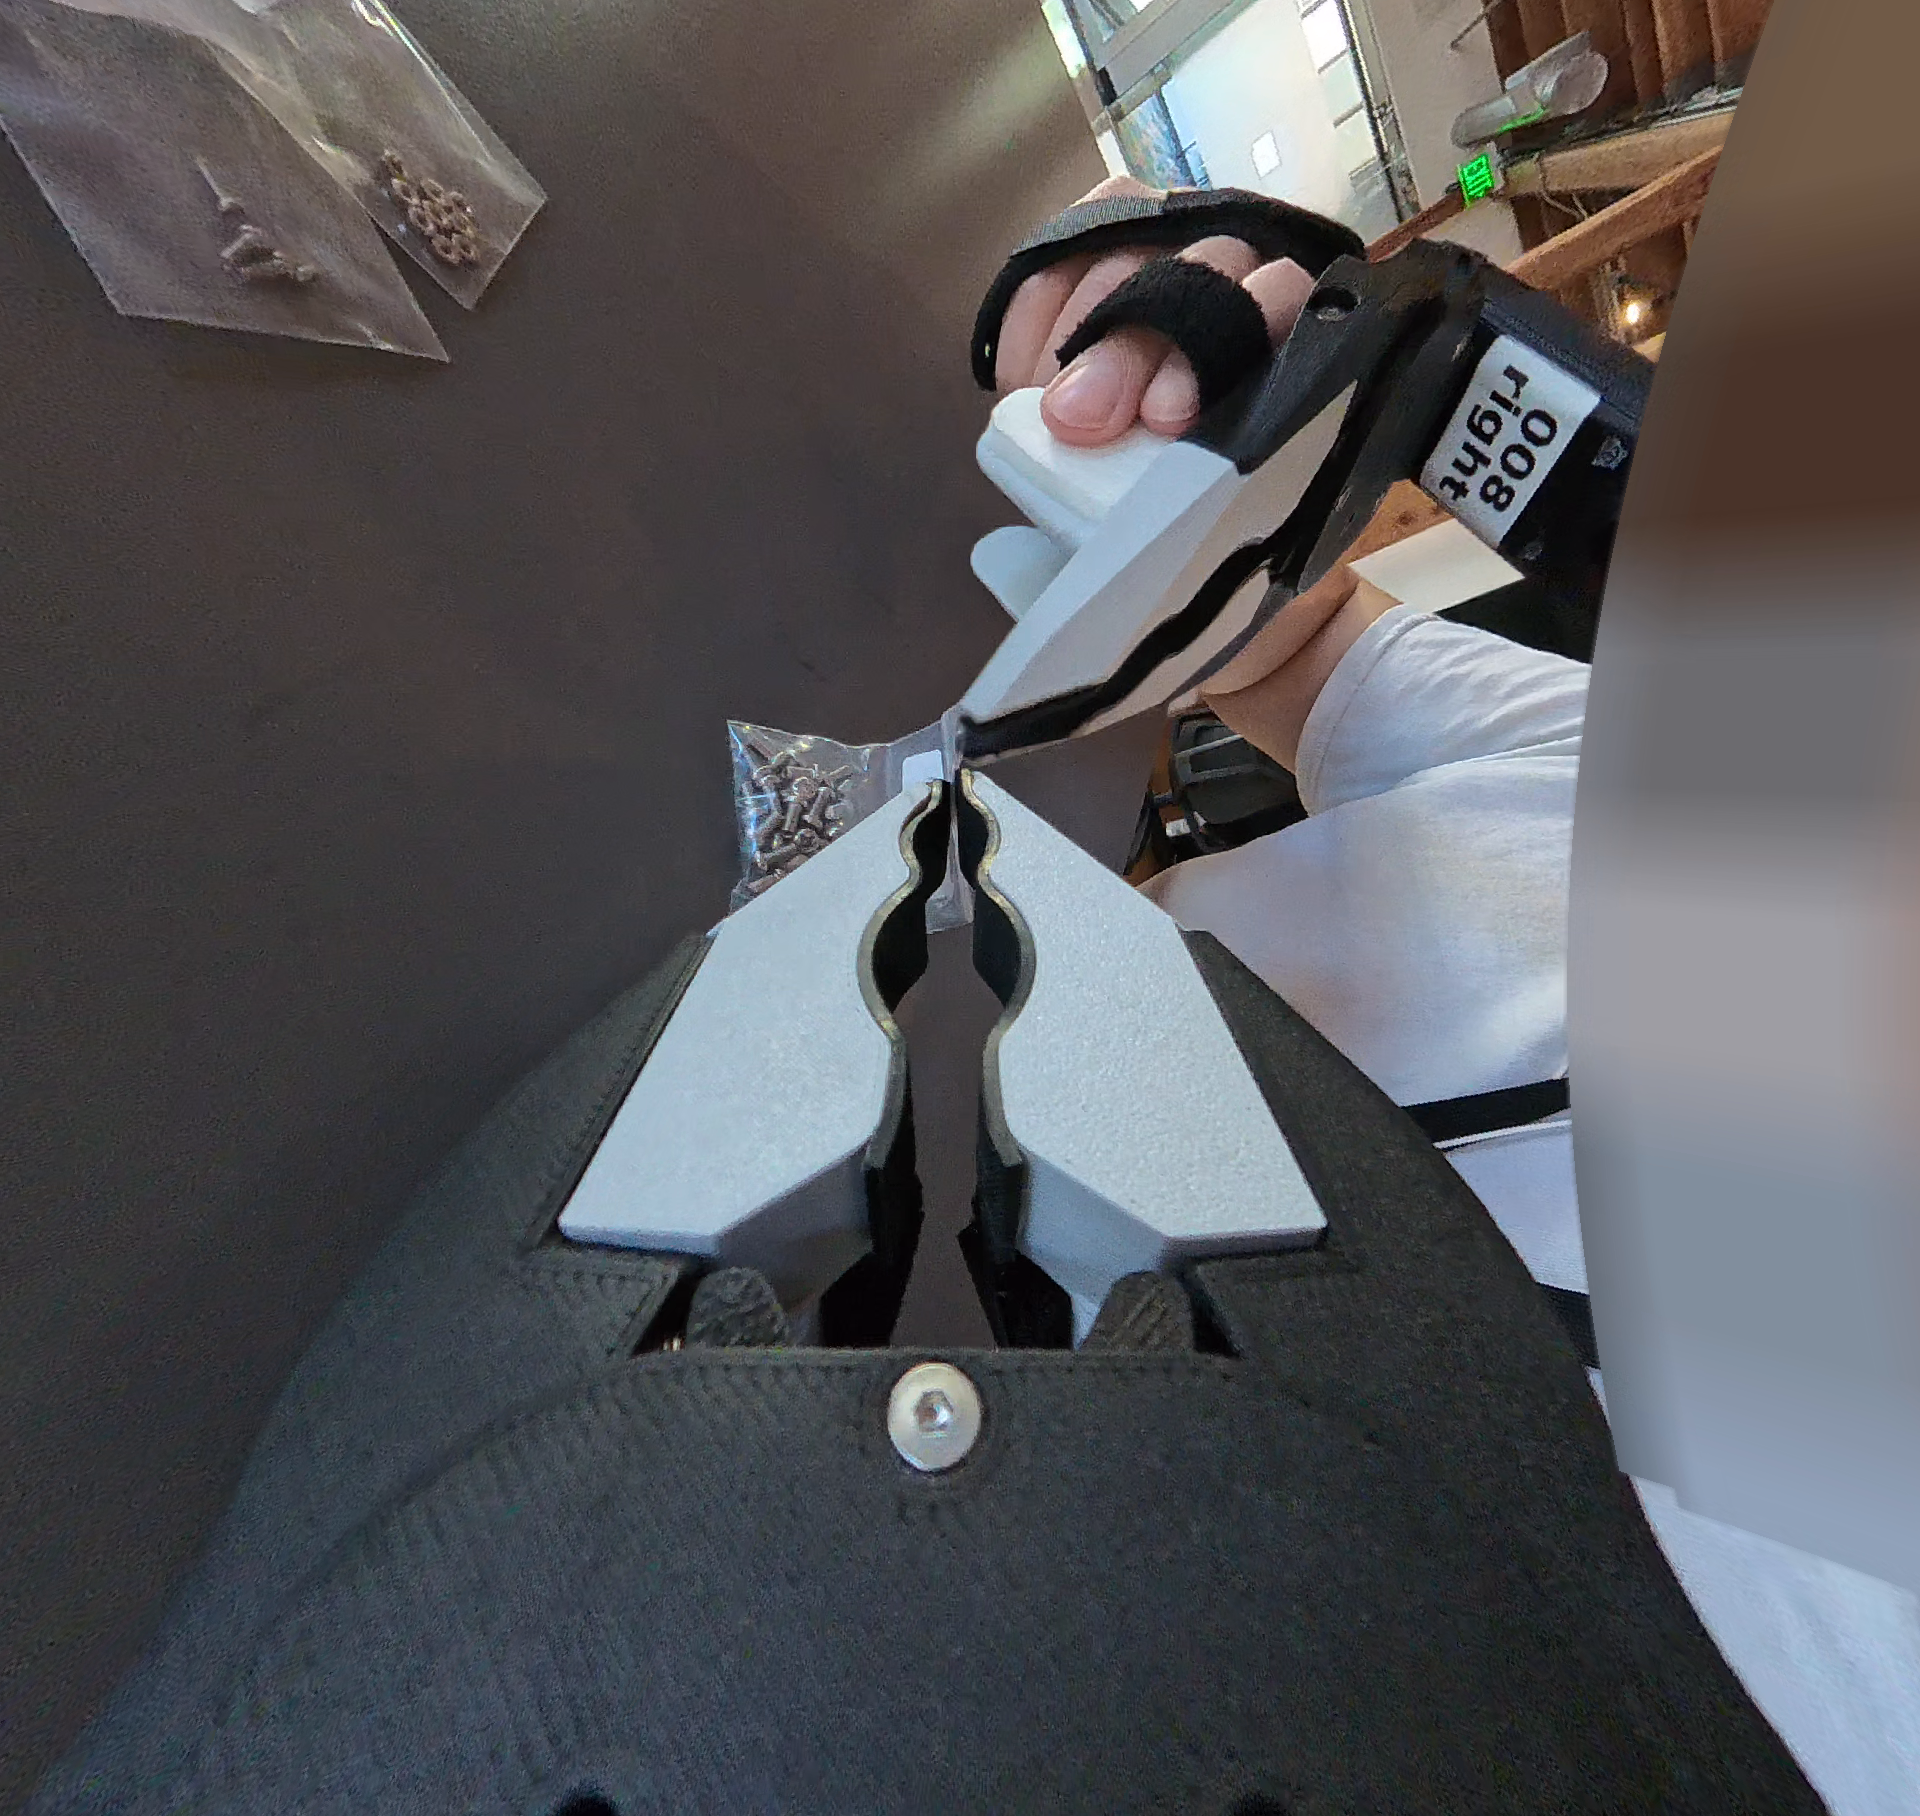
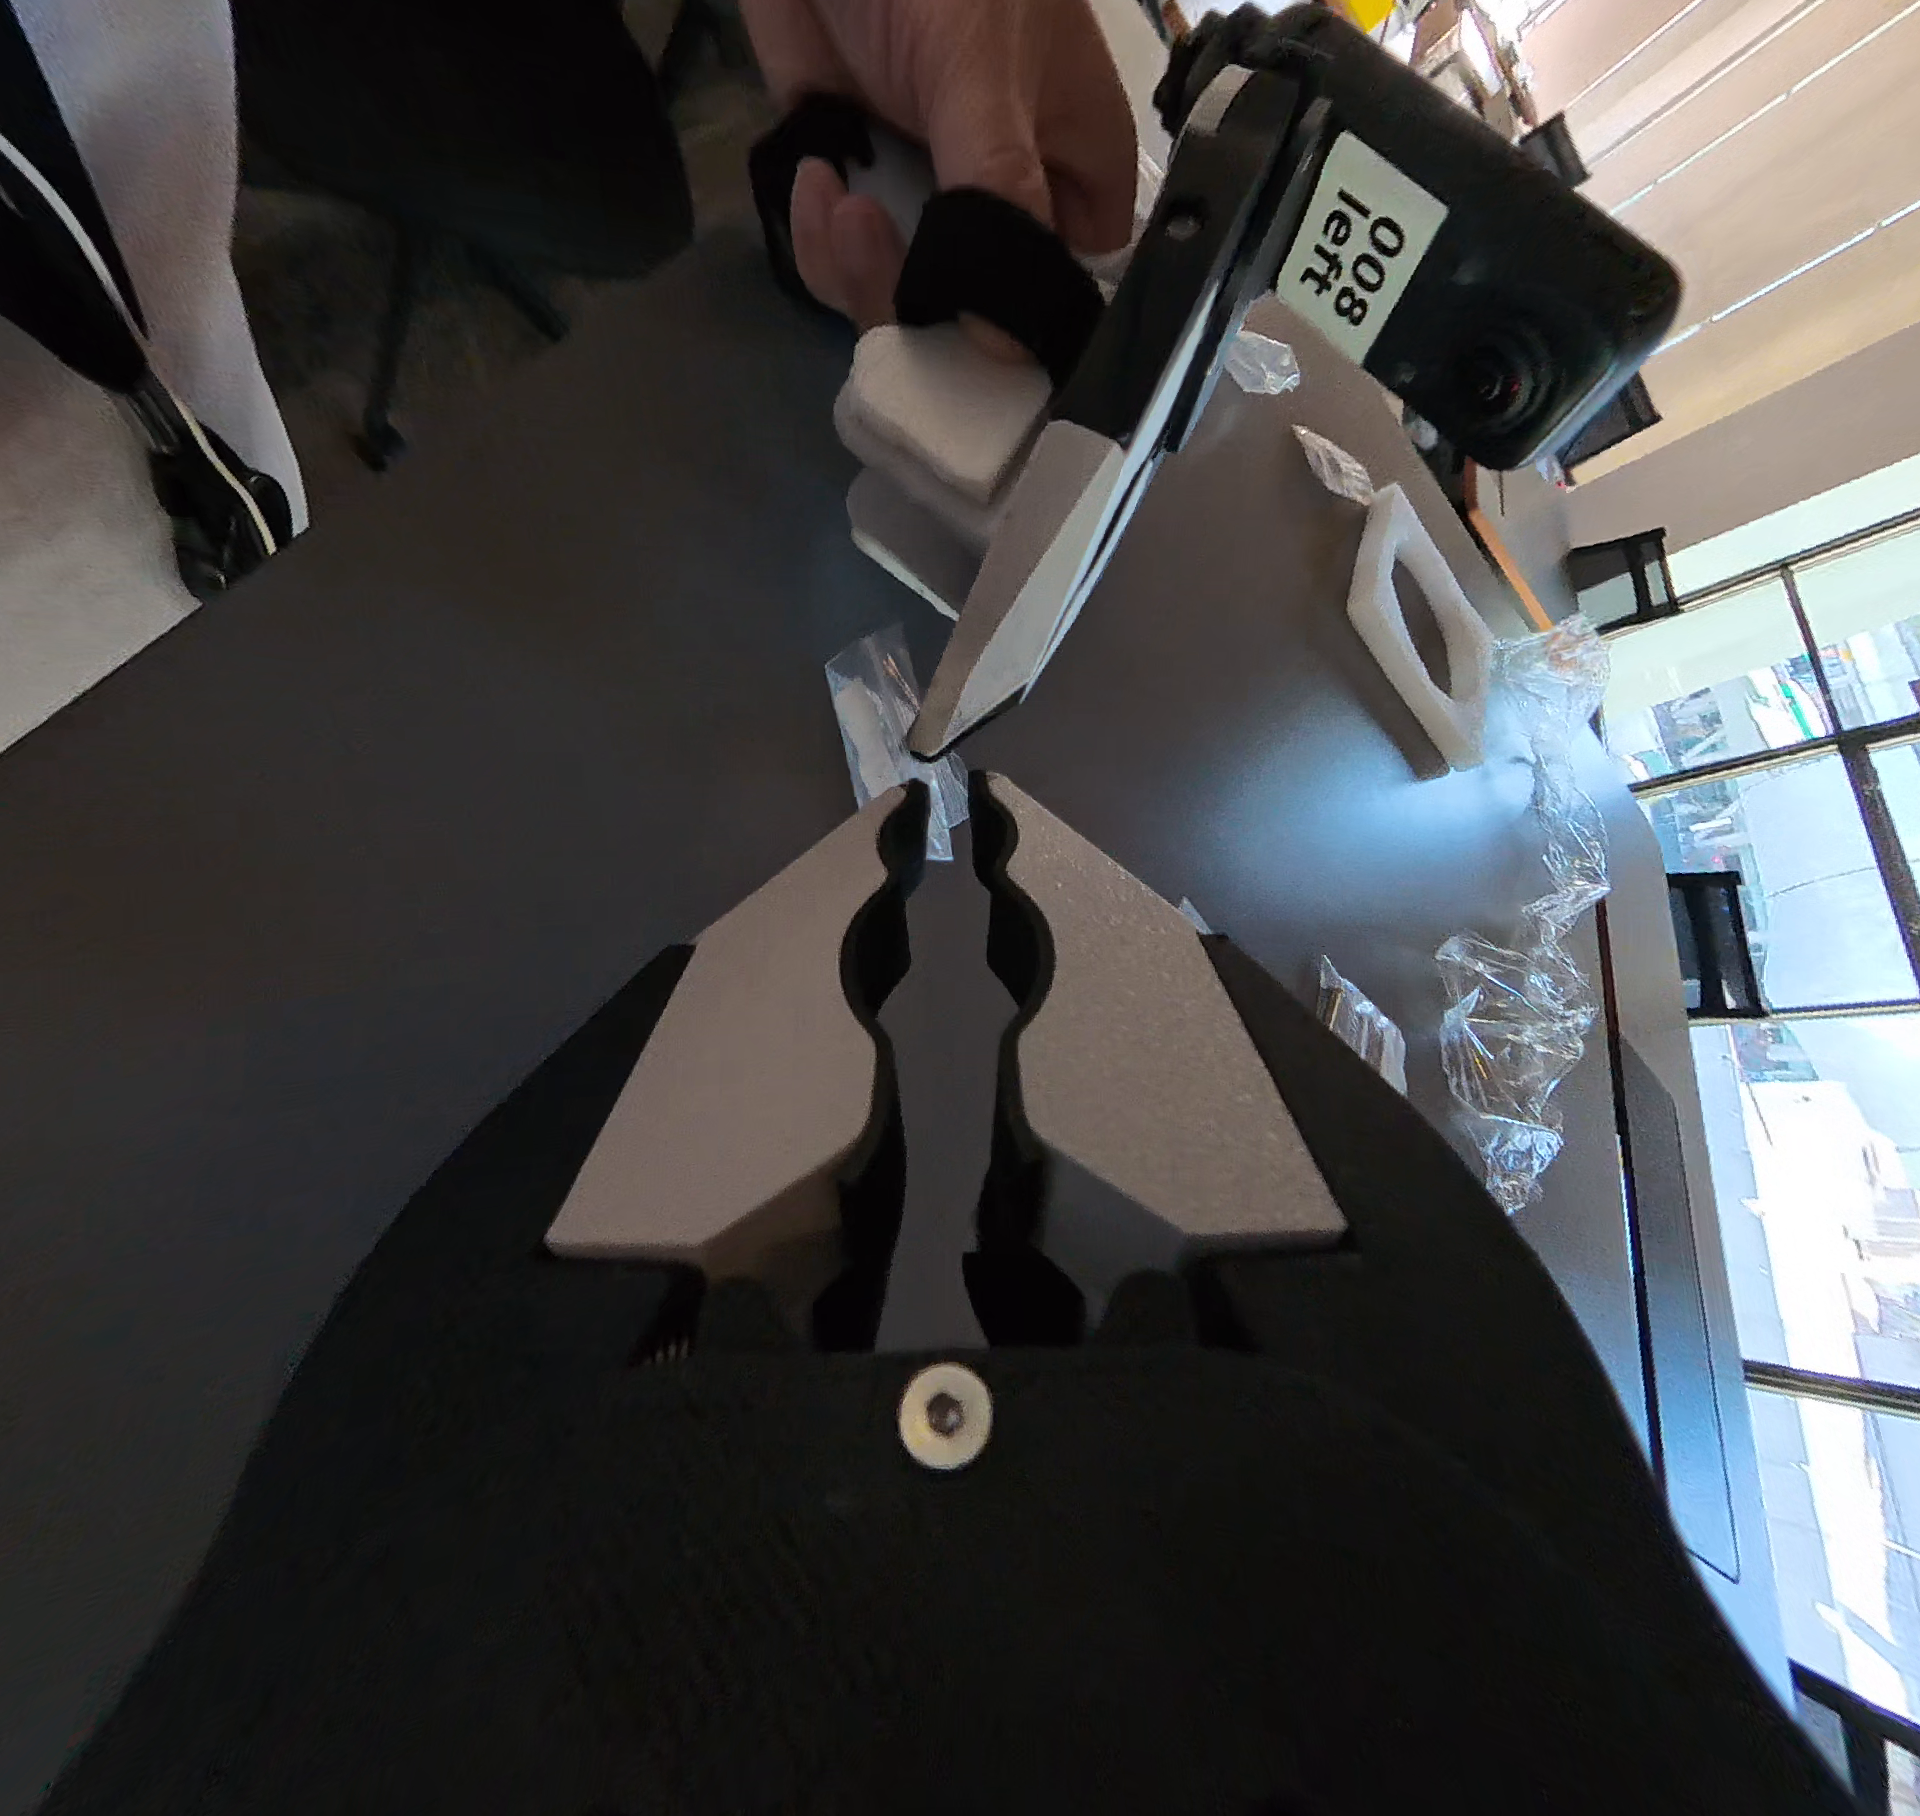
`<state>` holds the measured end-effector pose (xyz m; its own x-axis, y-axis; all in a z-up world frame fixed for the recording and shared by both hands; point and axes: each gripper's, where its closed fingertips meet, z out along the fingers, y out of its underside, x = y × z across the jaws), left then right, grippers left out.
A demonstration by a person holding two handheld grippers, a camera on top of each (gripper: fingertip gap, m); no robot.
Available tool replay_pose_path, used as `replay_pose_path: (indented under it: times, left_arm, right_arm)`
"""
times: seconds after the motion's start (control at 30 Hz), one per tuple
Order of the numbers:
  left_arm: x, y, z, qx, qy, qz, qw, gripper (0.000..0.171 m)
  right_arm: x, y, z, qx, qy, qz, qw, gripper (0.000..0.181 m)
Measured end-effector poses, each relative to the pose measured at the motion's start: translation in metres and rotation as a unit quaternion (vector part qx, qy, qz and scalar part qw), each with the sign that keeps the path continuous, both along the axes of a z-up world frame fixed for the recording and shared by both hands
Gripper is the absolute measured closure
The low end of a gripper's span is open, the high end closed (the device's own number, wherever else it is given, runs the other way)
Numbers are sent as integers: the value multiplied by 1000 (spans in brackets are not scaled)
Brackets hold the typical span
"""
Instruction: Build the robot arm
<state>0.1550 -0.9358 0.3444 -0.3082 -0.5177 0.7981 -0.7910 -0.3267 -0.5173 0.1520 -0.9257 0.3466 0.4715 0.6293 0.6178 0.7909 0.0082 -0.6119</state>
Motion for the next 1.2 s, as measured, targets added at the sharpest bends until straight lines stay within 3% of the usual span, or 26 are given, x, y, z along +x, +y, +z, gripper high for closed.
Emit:
replay_pose_path:
  times: [0.37, 0.67, 0.87, 1.0, 1.2]
  left_arm:
    - [0, -5, -6, 28, 5, -11, 1000, 171]
    - [0, 0, 1, 9, -4, -3, 1000, 169]
    - [0, -5, -1, 37, -4, -14, 999, 159]
    - [0, -7, -5, 36, 1, -17, 999, 171]
    - [-1, -4, -10, 50, 7, -10, 999, 171]
  right_arm:
    - [-1, -2, -9, -18, -40, -2, 999, 181]
    - [-2, -6, -10, -44, -22, 0, 999, 181]
    - [-3, -5, -8, -46, -8, 1, 999, 181]
    - [-2, -6, -10, -47, -9, 3, 999, 181]
    - [-3, -7, -11, -53, -5, 5, 999, 181]
